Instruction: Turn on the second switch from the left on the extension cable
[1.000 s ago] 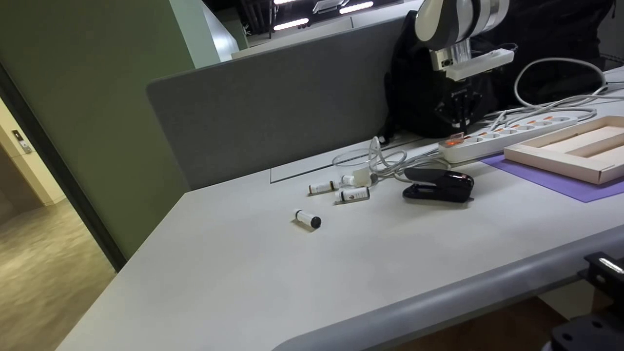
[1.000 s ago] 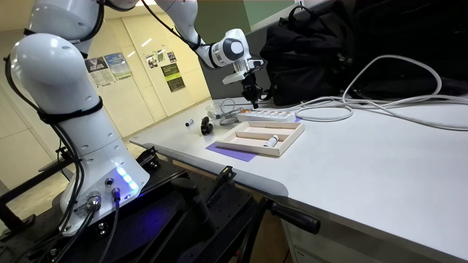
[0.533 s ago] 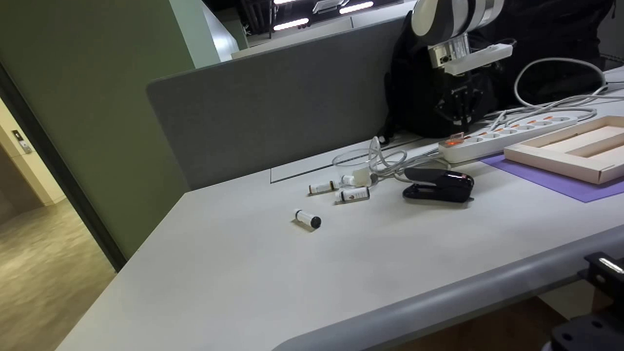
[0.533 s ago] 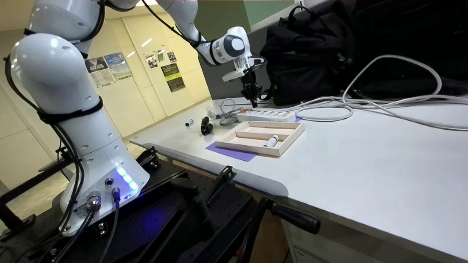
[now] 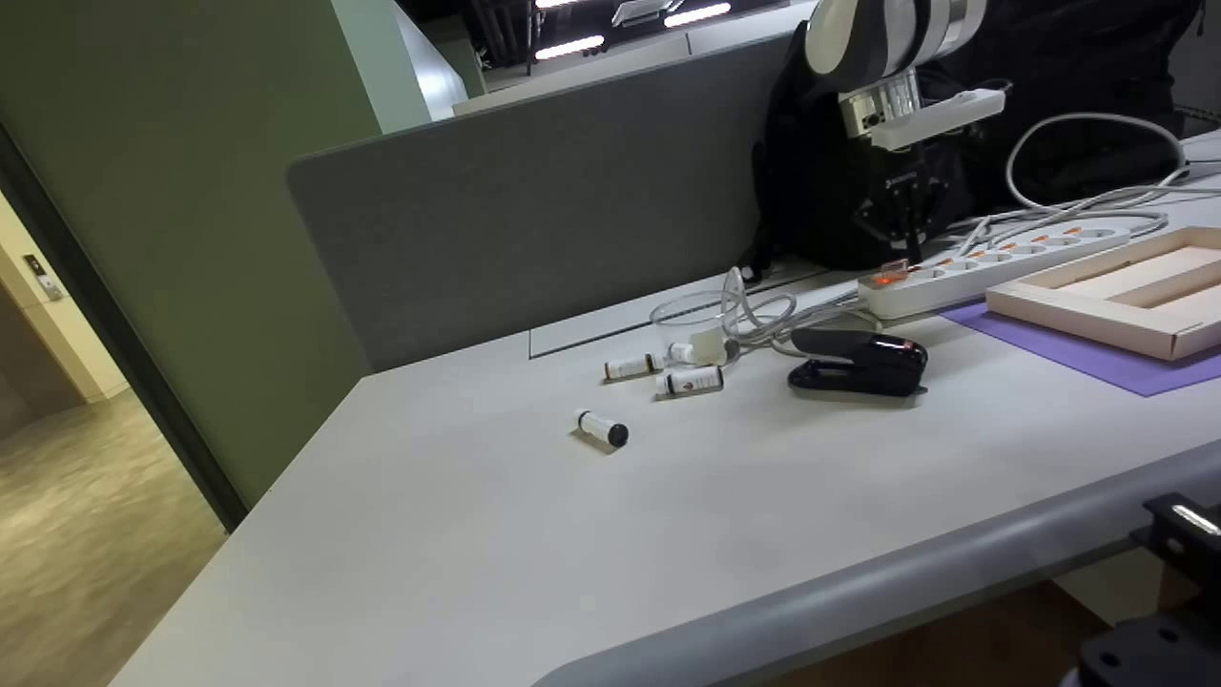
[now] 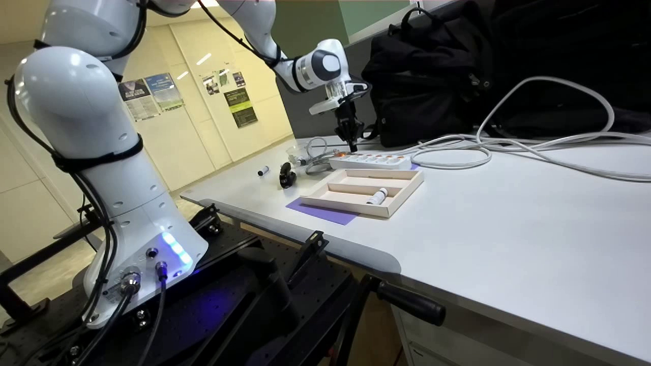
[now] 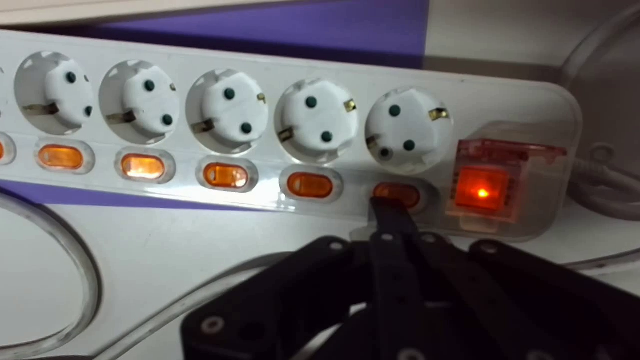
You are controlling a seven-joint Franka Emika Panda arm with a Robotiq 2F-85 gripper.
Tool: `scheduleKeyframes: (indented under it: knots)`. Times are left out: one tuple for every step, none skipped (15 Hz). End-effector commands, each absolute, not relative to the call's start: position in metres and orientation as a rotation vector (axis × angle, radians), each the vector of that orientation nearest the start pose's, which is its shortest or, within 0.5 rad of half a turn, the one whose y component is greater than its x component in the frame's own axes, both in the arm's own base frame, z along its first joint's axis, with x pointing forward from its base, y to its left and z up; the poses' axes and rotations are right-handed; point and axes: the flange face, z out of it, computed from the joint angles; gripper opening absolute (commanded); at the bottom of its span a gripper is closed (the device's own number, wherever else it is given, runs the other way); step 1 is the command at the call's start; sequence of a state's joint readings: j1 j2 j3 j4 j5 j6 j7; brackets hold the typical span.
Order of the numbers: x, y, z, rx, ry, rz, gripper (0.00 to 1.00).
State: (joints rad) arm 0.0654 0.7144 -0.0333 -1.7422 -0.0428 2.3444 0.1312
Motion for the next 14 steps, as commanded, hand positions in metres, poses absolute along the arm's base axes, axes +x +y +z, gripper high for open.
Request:
scheduleKeyframes:
  knots:
    - [0.654,0.020,0.149,-3.209,0.134,0.200,0.00]
    - [0.654,0.019,0.147,-3.213,0.134,0.201,0.00]
    - [0.652,0.019,0.144,-3.216,0.133,0.206,0.00]
    - [0.650,0.018,0.140,-3.226,0.129,0.195,0.00]
    - [0.648,0.017,0.137,-3.230,0.127,0.203,0.00]
    - [0.646,0.016,0.133,-3.236,0.125,0.211,0.00]
    - [0.645,0.014,0.131,-3.241,0.124,0.216,0.00]
    - [0.645,0.013,0.130,-3.247,0.122,0.213,0.00]
    - [0.645,0.013,0.132,-3.245,0.120,0.215,0.00]
    - [0.648,0.014,0.142,-3.228,0.119,0.204,0.00]
    - [0.653,0.016,0.157,-3.213,0.111,0.178,0.00]
    - [0.658,0.017,0.180,-3.188,0.100,0.135,0.00]
    - [0.660,0.017,0.197,-3.169,0.090,0.113,0.00]
    - [0.662,0.017,0.215,-3.144,0.077,0.087,0.00]
